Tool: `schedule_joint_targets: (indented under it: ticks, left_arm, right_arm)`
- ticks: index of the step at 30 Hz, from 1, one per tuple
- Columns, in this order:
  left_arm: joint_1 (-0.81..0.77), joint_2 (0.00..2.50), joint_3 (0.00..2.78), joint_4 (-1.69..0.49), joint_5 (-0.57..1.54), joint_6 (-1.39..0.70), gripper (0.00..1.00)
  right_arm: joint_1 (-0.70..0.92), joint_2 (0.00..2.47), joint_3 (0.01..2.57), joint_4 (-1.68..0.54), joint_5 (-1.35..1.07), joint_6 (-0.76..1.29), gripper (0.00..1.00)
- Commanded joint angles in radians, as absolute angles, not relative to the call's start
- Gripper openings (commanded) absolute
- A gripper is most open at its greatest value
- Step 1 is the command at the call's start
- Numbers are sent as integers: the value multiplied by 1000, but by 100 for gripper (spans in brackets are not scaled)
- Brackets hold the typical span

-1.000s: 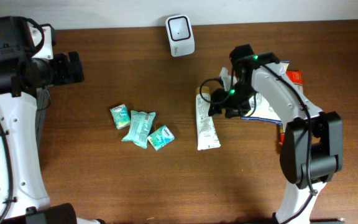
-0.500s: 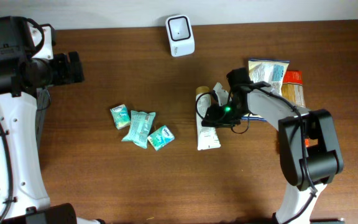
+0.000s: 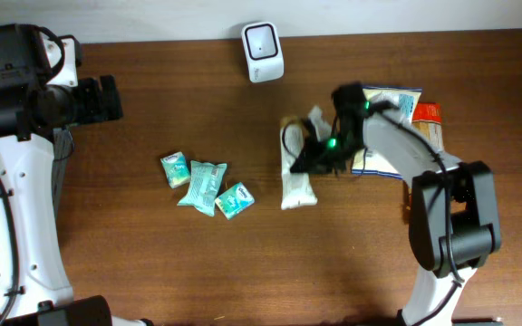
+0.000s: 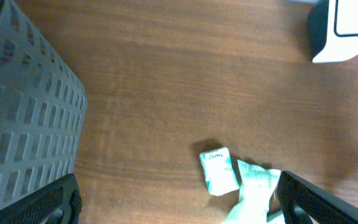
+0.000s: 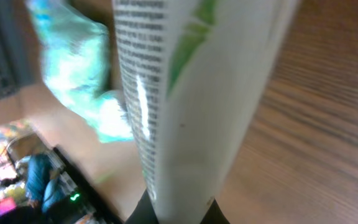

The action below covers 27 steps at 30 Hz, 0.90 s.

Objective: Scan the item barcode
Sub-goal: 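Raise the Pantene tube upright to the scanner with the right gripper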

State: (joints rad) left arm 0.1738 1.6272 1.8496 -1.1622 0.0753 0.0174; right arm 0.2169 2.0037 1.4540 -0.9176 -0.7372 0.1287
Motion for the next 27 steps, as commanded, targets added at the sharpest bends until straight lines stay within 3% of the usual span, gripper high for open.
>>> schedule_joint_targets:
  ticks: [1,6,12,20,27]
  left_arm:
    - [179,1623,1857,-1164,83,15,99]
    - [180,1623,1857,-1164,83,15,99]
    - [180,1623,1857,-1164,83,15,99]
    - [180,1623,1857,-1164,83,15,99]
    - [180,1623,1857,-1164,83,15,99]
  right_arm:
    - [222,1948,1715,-1036,-949,48,4]
    - [223,1937,1969,-1181,-1088,33,4]
    - [224,1925,2016,-1196,-1085,33,4]
    - [318,1925,2077,-1242,-654,127,4]
    - [420,1984,2344,-1238,9,17,4]
